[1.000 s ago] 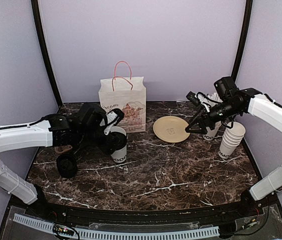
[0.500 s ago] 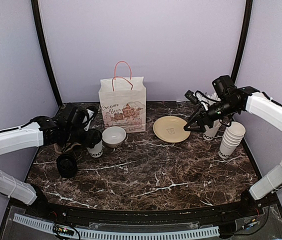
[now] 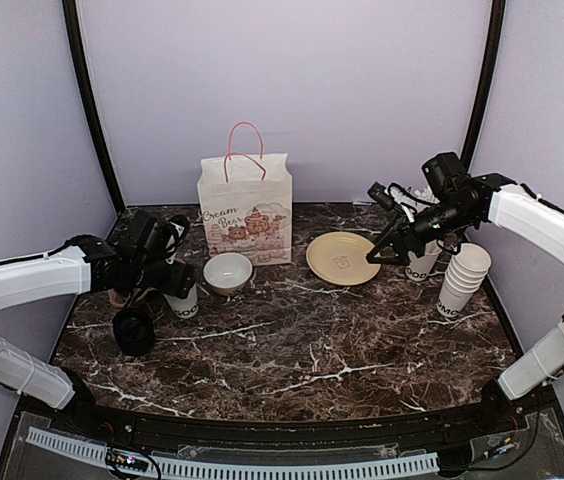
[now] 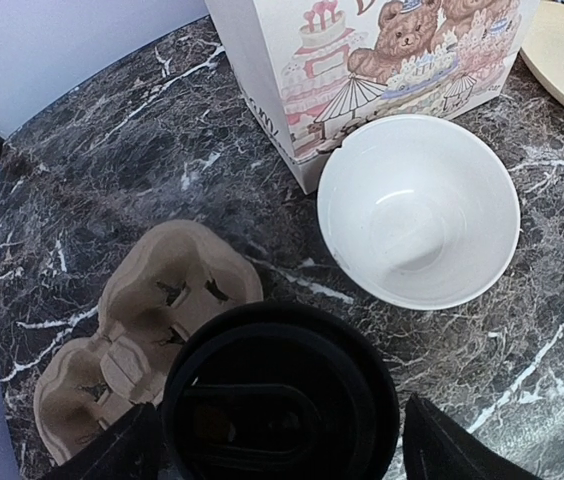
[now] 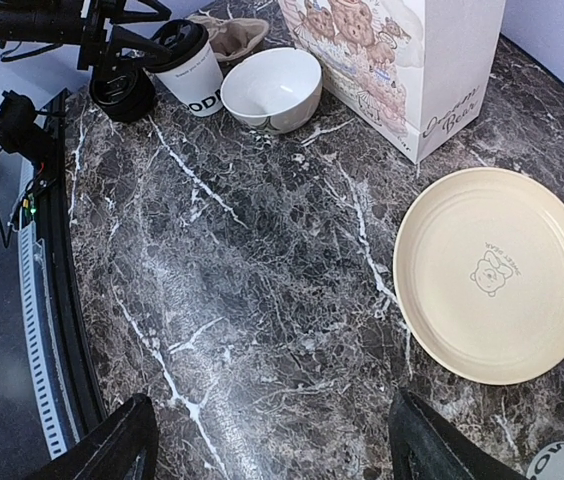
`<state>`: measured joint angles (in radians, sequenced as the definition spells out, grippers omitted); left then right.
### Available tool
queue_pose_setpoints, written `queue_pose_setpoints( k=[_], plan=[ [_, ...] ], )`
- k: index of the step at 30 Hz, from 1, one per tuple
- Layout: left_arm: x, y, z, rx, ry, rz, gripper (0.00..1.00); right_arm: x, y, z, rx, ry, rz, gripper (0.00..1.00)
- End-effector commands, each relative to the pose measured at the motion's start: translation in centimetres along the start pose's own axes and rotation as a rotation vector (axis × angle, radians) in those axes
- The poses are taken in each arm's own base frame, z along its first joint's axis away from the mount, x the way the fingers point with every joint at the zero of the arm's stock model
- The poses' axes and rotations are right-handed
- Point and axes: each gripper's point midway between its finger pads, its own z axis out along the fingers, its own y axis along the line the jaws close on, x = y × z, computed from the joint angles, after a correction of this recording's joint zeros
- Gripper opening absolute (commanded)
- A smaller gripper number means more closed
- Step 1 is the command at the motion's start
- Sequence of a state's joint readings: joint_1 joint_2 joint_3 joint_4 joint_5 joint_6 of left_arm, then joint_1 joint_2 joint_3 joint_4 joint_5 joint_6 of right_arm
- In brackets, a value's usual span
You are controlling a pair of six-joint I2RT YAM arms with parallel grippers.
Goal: Pack the takeout coffee
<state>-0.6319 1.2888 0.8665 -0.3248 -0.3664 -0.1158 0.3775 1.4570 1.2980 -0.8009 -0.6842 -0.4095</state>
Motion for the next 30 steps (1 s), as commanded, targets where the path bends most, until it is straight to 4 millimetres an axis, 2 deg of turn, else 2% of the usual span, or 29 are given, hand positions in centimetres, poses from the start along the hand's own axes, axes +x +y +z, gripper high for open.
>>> queue_pose_setpoints(
  k=[1,6,11,14,17,21,26,30],
  plan=[
    [0.5,0.6,0.1,-0.027,0.014,-0.033,0.88,-1.0,0.0,-0.3,-0.005,-0.027,-0.014,0.80],
    [-0.5,0.9,-1.2,-0.020,-0.009,-0.050,0.94,-1.4,0.2,-1.1,0.012,-0.017,-0.020,0.80],
    [-4.7,1.3,-4.5,0.019,-0.132,-0.061,0.96,-2.2,-1.1,-4.1,0.151,0.026,-0.043,0.79],
    [-7.7,0.3,-6.5,0.103,-0.241,-0.048,0.98,-1.9,-2.4,-7.0,0.256,0.049,-0.041,0.78],
    [-10.2,-0.9,-7.8,0.182,-0.326,-0.036,0.99,-0.3,-3.7,-9.6,0.338,0.090,-0.012,0.76],
    [-12.6,-2.6,-8.7,0.262,-0.395,-0.027,0.97,3.4,-5.3,-12.4,0.446,0.195,0.031,0.71],
    [-13.2,-4.8,-8.9,0.334,-0.418,-0.001,0.94,9.1,-6.6,-14.6,0.528,0.353,0.125,0.58],
    [-12.8,-5.9,-8.7,0.356,-0.418,0.024,0.92,11.3,-6.8,-15.0,0.523,0.423,0.166,0.51]
  ],
)
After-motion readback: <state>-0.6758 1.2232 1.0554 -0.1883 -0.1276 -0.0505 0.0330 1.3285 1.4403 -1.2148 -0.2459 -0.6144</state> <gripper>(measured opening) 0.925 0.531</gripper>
